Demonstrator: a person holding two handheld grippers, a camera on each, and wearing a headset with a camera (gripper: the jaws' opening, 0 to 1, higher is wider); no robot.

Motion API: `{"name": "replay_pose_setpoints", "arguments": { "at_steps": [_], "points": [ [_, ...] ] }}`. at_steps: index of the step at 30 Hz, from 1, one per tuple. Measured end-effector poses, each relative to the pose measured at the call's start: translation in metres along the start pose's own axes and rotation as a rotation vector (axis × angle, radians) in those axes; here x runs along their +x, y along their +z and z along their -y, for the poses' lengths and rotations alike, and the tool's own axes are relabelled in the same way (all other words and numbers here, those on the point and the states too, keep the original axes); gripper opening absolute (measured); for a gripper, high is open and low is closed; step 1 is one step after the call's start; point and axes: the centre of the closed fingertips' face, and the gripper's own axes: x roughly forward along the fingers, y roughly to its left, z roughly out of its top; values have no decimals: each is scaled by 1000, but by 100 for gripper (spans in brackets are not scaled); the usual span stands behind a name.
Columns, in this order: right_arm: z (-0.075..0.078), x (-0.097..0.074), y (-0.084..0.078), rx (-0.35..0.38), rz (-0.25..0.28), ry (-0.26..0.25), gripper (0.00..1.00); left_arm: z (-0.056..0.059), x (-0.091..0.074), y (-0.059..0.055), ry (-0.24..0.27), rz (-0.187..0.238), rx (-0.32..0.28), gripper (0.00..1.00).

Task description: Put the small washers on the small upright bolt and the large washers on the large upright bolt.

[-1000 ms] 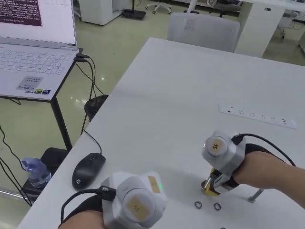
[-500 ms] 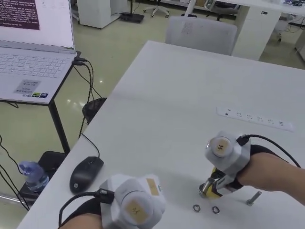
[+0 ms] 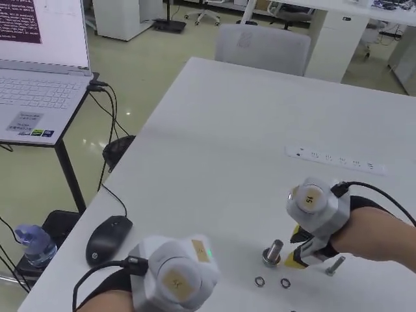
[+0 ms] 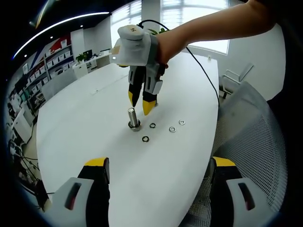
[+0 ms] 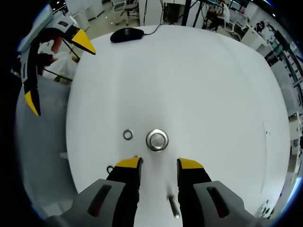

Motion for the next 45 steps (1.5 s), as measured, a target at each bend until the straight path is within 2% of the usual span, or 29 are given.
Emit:
{"name": "replay_pose_setpoints", "arguments": {
  "at_steps": [6, 9, 21, 28, 41, 45],
  "points": [
    [-6, -9, -4, 5, 24, 0, 31, -1, 1, 3, 0, 11, 7, 89],
    [-11, -13, -6, 22, 42, 6, 31, -1, 2, 6, 0, 30, 2, 89],
    [-21, -19, -18, 41, 57, -1, 31, 1, 0, 9, 2, 53, 3, 89],
    [-28, -6, -17, 39, 59, -2, 30, 2, 0, 10, 7, 53, 4, 89],
    [-31, 15, -18, 15, 41, 7, 27, 2, 0, 10, 8, 35, 9, 87],
    [-32, 25, -19, 16, 37, 10, 27, 2, 1, 11, 7, 42, 4, 87]
  ]
}}
